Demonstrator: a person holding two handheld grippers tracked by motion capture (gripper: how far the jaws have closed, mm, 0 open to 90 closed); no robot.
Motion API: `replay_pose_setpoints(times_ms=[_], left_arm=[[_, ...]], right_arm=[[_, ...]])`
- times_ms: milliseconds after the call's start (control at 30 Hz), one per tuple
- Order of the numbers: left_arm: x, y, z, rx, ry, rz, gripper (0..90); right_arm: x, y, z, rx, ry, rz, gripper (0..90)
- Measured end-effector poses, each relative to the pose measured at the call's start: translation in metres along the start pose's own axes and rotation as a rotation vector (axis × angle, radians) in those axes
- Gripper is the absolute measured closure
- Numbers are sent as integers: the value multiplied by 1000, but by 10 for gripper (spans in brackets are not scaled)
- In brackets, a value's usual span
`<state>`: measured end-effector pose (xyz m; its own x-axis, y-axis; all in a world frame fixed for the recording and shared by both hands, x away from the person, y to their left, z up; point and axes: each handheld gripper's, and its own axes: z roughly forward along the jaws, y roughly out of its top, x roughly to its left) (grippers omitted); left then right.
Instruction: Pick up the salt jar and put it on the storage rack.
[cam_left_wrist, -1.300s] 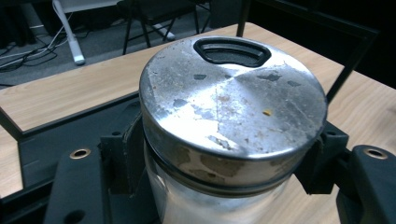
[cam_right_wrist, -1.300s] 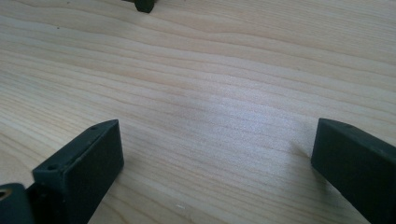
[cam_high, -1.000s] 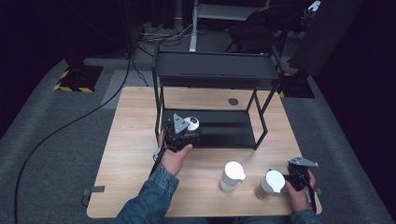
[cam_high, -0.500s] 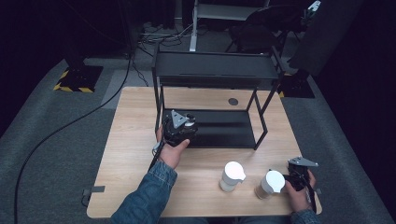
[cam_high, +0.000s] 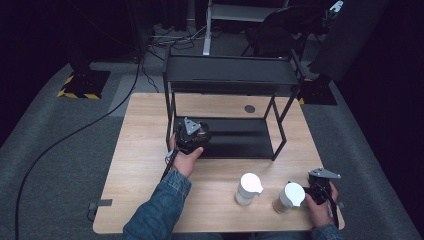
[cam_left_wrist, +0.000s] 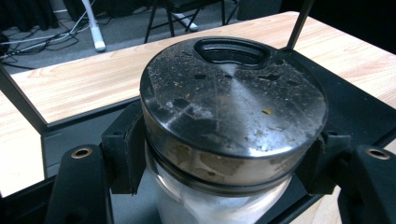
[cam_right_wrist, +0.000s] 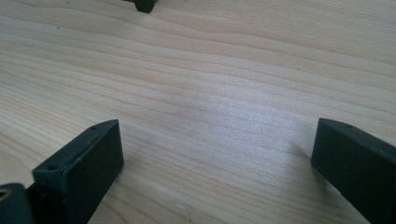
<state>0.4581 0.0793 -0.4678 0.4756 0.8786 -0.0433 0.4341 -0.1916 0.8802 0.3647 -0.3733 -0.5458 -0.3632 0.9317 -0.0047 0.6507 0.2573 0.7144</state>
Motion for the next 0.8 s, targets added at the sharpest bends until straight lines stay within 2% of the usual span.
replay_pose_setpoints(times_ms=[367, 800], left_arm=[[5, -7, 13, 28, 15, -13, 302], [9, -13, 20, 55, 25, -19, 302]], right_arm=[[0, 0, 0, 0, 0, 0, 20], [0, 0, 0, 0, 0, 0, 20]])
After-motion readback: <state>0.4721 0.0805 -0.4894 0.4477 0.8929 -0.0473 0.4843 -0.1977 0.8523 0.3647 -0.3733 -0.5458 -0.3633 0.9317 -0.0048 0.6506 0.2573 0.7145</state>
